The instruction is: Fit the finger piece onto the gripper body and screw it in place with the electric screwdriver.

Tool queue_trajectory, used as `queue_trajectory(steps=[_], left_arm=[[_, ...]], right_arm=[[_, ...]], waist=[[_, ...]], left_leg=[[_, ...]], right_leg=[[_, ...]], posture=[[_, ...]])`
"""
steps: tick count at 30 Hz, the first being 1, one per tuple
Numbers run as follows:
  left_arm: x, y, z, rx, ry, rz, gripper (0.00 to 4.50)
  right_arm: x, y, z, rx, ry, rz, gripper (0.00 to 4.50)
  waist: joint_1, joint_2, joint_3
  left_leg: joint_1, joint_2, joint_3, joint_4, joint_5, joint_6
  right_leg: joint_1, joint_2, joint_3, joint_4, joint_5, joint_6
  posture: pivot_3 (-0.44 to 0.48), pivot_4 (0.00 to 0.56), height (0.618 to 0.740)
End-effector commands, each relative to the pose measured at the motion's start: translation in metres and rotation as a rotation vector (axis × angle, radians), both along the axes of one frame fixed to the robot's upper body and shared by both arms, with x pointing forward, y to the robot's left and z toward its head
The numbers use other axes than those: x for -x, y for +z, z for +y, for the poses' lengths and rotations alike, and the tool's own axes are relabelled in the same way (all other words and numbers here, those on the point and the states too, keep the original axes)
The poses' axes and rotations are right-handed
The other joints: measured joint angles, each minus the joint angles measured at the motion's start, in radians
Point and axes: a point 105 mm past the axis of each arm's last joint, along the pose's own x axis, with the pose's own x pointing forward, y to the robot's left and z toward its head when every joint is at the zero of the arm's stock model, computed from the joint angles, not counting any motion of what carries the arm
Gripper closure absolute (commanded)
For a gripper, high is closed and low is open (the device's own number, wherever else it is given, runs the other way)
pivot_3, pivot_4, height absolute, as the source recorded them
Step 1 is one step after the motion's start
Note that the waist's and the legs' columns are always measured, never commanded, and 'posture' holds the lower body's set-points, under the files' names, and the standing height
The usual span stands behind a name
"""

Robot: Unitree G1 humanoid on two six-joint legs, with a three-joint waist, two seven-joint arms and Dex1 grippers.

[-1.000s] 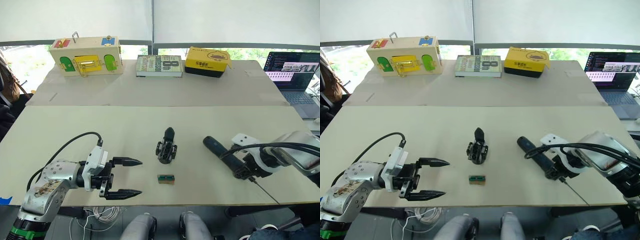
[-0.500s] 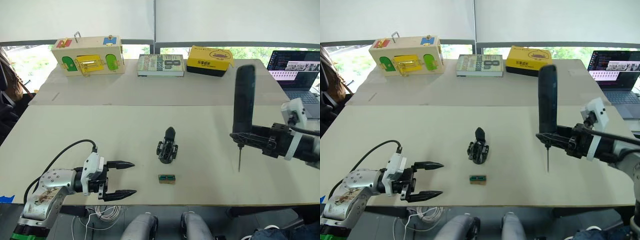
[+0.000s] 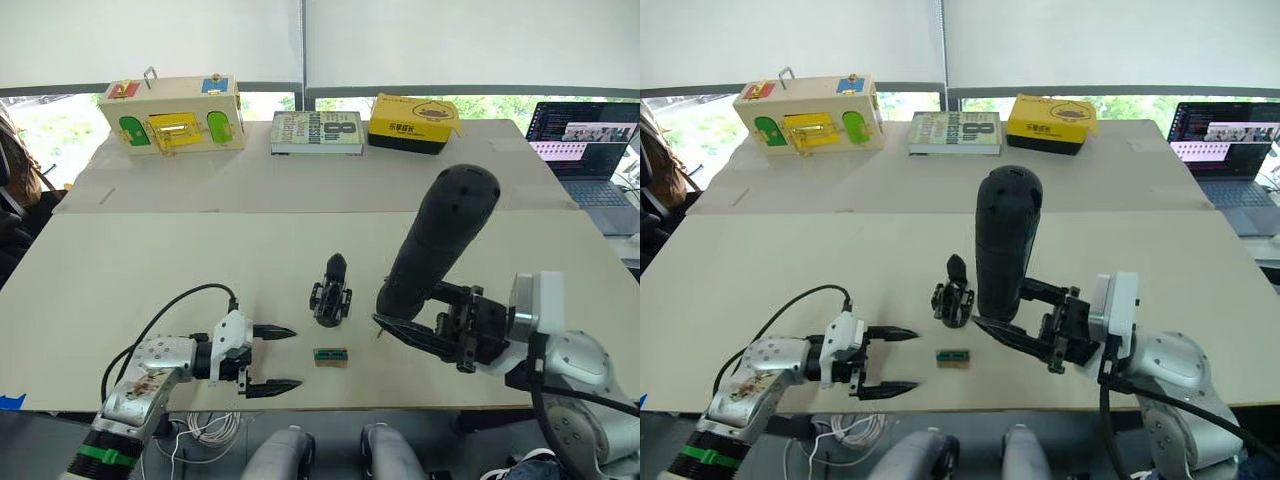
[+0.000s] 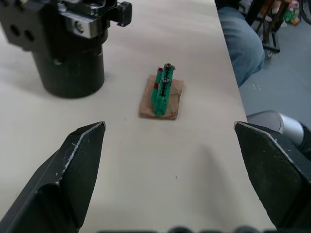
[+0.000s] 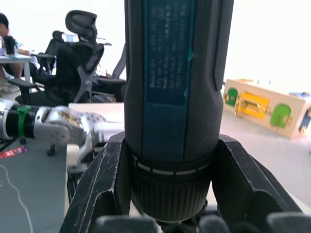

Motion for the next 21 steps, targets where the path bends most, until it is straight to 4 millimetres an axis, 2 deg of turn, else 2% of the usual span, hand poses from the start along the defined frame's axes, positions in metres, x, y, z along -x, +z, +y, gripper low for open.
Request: queue_trajectory(steps=[1, 5, 9, 13, 21], left_arm=[[0.003, -0.009, -0.010, -0.012, -0.025, -0.013, 0.00], [0.007, -0.017, -0.018, -0.012, -0.040, -0.007, 0.00], [0.002, -0.020, -0.024, -0.015, -0.031, -0.022, 0.00], [-0.004, -0.020, -0.030, -0.009, -0.033, -0.032, 0.00], [-0.002, -0.024, -0.041, -0.020, -0.086, -0.031, 0.00]], right_arm=[[0.006, 0.004, 0.014, -0.020, 0.087, -0.061, 2.60], [0.004, -0.001, 0.021, 0.012, 0.131, -0.074, 2.60], [-0.001, -0.002, 0.024, 0.016, 0.131, -0.082, 2.60], [-0.003, -0.005, 0.026, 0.033, 0.139, -0.079, 2.60], [-0.003, -0.009, 0.029, 0.040, 0.157, -0.081, 2.60]], waist=[[-0.001, 0.000, 0.000], [0.002, 0.000, 0.000], [0.010, 0.000, 0.000], [0.021, 0.001, 0.000], [0.031, 0.001, -0.001]], left_leg=[[0.000, 0.001, 0.000, 0.000, 0.000, 0.000], [0.000, 0.001, 0.000, 0.000, 0.000, -0.001], [0.001, 0.001, 0.000, 0.000, 0.000, 0.000], [0.001, 0.000, 0.000, 0.000, 0.000, 0.000], [0.002, 0.000, 0.000, 0.000, 0.000, 0.000]], right_leg=[[0.000, 0.001, 0.000, 0.000, 0.000, 0.000], [-0.001, 0.001, 0.000, 0.001, 0.001, -0.003], [-0.001, 0.001, 0.000, 0.000, 0.001, -0.003], [0.000, 0.001, 0.000, 0.000, 0.001, -0.002], [0.001, 0.001, 0.000, 0.000, 0.001, -0.002]], posture=[[0.000, 0.150, 0.740], [0.000, 0.150, 0.740], [0.000, 0.150, 0.740], [0.000, 0.150, 0.740], [0.000, 0.150, 0.740]])
